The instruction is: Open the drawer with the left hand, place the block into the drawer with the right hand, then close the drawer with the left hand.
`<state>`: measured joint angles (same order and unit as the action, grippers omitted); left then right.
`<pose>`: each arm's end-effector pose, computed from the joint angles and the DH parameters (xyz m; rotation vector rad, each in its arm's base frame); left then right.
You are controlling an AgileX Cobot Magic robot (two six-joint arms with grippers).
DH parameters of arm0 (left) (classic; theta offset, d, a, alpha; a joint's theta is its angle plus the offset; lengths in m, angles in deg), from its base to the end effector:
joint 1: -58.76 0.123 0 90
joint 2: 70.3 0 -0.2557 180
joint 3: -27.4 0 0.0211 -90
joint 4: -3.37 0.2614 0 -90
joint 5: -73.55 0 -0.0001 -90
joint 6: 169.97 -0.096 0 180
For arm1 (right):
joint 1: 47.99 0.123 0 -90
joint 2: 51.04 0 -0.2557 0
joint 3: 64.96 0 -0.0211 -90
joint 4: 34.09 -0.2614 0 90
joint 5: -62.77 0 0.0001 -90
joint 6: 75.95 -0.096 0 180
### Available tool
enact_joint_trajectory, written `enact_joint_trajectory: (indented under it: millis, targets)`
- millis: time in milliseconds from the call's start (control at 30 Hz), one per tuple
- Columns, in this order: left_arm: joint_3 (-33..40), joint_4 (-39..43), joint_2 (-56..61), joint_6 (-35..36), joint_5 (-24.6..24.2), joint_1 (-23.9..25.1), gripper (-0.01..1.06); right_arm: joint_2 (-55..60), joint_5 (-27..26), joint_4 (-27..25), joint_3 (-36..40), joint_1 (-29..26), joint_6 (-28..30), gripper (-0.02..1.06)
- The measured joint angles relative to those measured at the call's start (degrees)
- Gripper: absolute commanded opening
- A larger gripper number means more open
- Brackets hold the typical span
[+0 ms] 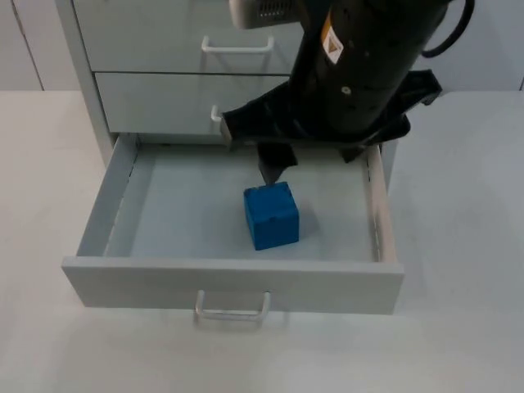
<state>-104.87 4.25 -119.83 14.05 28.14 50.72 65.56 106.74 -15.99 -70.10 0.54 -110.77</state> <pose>0.1528 -0.0205 0.2290 0.0962 2.4894 -0.0703 0.2847 0.2909 0.1914 -0.5515 2.5882 0.1148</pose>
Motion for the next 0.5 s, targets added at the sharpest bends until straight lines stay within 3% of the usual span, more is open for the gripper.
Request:
enact_joint_trajectory:
  millis: [267,500]
  targets:
    - [0.00,0.00,0.00,0.00,0.00,0.00,1.05,-0.76,3.57,-0.61,1.42,0.00,3.69,0.70]
    - [0.00,0.00,0.00,0.00,0.00,0.00,1.05,-5.91,-0.37,-2.06,11.82,-1.81,4.18,0.70]
